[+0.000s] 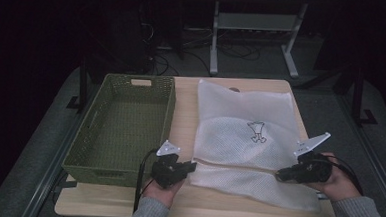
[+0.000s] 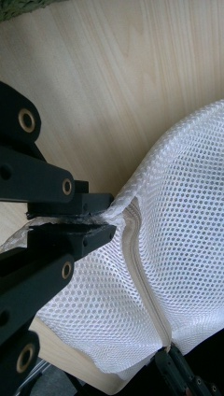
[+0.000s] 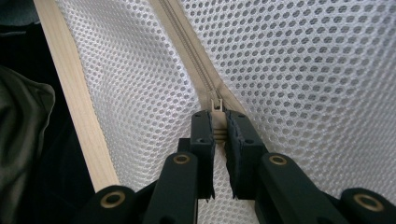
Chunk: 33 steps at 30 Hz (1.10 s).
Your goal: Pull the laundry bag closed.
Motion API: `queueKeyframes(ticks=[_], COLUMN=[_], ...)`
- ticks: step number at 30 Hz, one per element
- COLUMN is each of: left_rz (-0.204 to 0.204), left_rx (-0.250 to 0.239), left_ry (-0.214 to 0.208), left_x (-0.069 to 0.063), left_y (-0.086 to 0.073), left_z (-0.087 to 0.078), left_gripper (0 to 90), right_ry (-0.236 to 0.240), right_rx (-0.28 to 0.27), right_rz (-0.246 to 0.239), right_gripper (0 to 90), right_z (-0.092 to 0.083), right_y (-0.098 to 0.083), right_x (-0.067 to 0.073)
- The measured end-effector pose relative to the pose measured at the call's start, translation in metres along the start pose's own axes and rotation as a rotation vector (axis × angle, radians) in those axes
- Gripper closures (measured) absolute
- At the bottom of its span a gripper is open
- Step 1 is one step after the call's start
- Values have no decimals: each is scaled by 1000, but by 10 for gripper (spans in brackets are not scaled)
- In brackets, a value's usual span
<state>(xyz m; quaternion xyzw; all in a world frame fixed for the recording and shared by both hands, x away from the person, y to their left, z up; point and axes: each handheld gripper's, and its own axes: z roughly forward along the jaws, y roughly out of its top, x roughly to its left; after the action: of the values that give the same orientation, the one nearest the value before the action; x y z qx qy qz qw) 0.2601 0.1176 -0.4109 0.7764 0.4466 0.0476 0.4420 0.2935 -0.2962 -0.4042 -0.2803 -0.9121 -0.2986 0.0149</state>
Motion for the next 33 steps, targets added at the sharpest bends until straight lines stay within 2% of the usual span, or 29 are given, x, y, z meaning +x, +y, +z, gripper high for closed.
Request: queueKeyframes(ticks=[33], left_rz=[1], left_rx=[7], left_ry=[9], left_x=[-1], left_y=[0], left_z=[0], left_gripper=[856], right_ry=[-49], right_rx=[-8], right_rz=[60], right_gripper=[814], right_z=[-14], right_y=[-31], right_x=[-9])
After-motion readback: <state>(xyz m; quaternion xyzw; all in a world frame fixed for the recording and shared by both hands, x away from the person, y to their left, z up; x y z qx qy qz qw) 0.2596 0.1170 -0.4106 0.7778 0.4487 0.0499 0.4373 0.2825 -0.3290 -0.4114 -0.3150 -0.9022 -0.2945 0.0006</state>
